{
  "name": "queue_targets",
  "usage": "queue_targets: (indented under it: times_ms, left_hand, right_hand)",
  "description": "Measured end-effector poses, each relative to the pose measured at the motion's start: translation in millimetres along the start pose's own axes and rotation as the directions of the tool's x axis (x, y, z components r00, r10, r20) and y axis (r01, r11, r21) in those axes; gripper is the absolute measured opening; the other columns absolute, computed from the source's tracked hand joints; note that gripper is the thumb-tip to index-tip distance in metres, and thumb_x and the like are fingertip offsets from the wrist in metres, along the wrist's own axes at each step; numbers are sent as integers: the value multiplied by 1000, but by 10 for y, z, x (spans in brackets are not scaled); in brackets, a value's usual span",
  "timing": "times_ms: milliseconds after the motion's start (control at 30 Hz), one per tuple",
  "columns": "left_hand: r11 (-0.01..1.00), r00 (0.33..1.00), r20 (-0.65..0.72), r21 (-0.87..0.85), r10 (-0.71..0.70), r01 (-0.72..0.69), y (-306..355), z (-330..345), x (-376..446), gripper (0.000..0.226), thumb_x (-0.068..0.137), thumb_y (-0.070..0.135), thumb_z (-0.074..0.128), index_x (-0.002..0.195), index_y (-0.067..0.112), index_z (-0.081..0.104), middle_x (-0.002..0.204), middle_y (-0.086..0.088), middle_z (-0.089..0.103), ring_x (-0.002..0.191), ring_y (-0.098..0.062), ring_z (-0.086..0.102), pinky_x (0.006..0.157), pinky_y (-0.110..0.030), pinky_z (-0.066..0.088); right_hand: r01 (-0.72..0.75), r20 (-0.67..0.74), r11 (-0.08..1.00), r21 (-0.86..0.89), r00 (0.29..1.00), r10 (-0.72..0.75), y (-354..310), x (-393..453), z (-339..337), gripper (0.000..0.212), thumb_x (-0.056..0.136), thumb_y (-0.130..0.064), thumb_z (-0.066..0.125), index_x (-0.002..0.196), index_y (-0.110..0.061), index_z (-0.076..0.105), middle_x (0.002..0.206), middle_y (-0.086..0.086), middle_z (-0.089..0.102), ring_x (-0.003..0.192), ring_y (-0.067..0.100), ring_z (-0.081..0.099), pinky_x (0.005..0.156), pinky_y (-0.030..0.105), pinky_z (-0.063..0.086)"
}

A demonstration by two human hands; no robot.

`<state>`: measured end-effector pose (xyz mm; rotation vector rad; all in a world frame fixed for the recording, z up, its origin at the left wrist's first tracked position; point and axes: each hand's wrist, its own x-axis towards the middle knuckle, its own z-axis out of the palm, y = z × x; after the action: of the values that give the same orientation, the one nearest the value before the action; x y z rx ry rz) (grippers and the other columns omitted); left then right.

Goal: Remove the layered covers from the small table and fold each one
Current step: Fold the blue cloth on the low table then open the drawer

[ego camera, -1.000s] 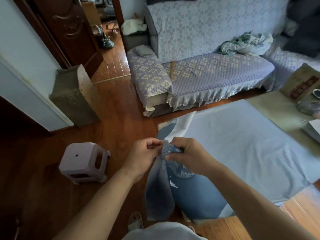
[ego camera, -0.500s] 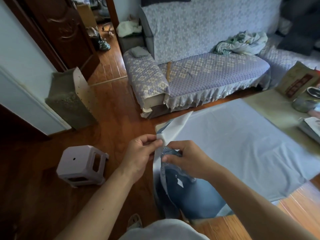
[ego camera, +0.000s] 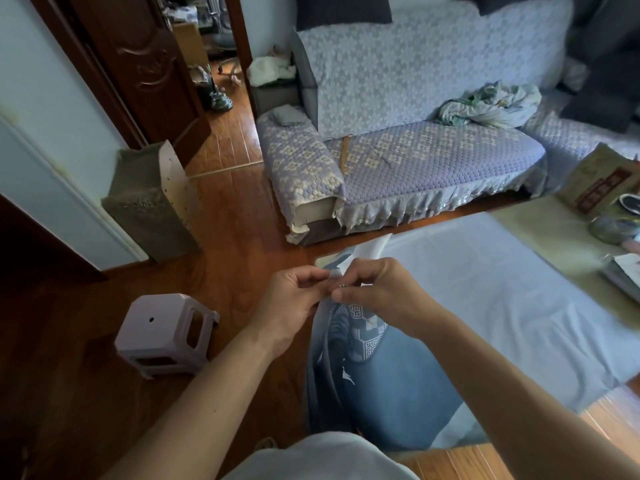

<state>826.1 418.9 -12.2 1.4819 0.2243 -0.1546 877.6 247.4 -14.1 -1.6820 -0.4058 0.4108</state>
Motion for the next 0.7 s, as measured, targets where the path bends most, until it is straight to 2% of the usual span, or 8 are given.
queue_targets:
  times_ms: [100,167,267,333,400,467,567,700]
  left_hand:
    - [1000,1000,-16,-23,19,-20,8,26,-10,15,88,11,74,102,11,79,99,-12,78,96,-27,74,91,-40,57]
    - [1000,1000,-7,-2,23,-23,-15,34,-8,15,90,9,72,102,12,79,101,-13,78,103,-34,72,95,-45,56]
    - [996,999,34,81,37,-40,-39,25,13,16,92,10,70,103,15,79,103,-12,77,107,-39,69,102,-56,51]
    - [992,997,57,118,47,-53,-31,7,36,16,92,14,72,106,16,79,105,-18,76,104,-41,69,100,-57,51]
    - [985,993,96,156,65,-80,-19,-8,59,17,92,22,73,108,21,79,108,-32,69,94,-39,65,90,-56,49]
    - [977,991,106,185,87,-106,3,-6,61,16,94,18,71,106,23,80,105,-24,74,97,-36,67,92,-58,51]
    - [961,986,129,242,104,-133,44,15,41,23,96,4,65,106,20,78,102,-1,79,105,-31,71,99,-49,52]
    - [955,982,132,248,135,-165,71,72,7,21,93,5,69,109,16,75,102,4,78,100,-13,73,90,-25,57]
  right_hand:
    - [29,-66,998,-49,997,-32,-50,6,-11,11,76,-6,85,79,-13,77,75,6,71,70,14,63,69,32,50]
    - [46,-105,989,-144,993,-62,-78,20,-23,26,74,-7,87,86,-19,67,69,-4,67,61,9,59,57,26,49]
    - [44,-99,974,-222,993,-67,-74,46,-77,44,72,-10,89,90,-24,51,67,-2,61,55,9,51,52,29,44]
    - [37,-63,962,-271,996,-56,-77,66,-105,46,72,-13,89,89,-28,50,66,0,60,55,9,50,53,30,43]
    - [20,-34,957,-288,999,-31,-90,92,-128,45,72,-15,90,92,-27,51,66,1,59,55,12,50,53,34,44]
    - [0,-10,952,-305,1000,-4,-112,125,-153,43,73,-15,89,94,-22,53,65,1,59,54,11,50,52,33,44]
    - [-28,-2,952,-306,1000,29,-127,186,-183,38,74,-13,88,91,-17,55,65,2,59,54,12,51,52,31,43]
    - [-90,-17,969,-231,996,89,-89,239,-230,34,74,-16,88,92,-15,58,66,3,59,56,19,53,56,40,47]
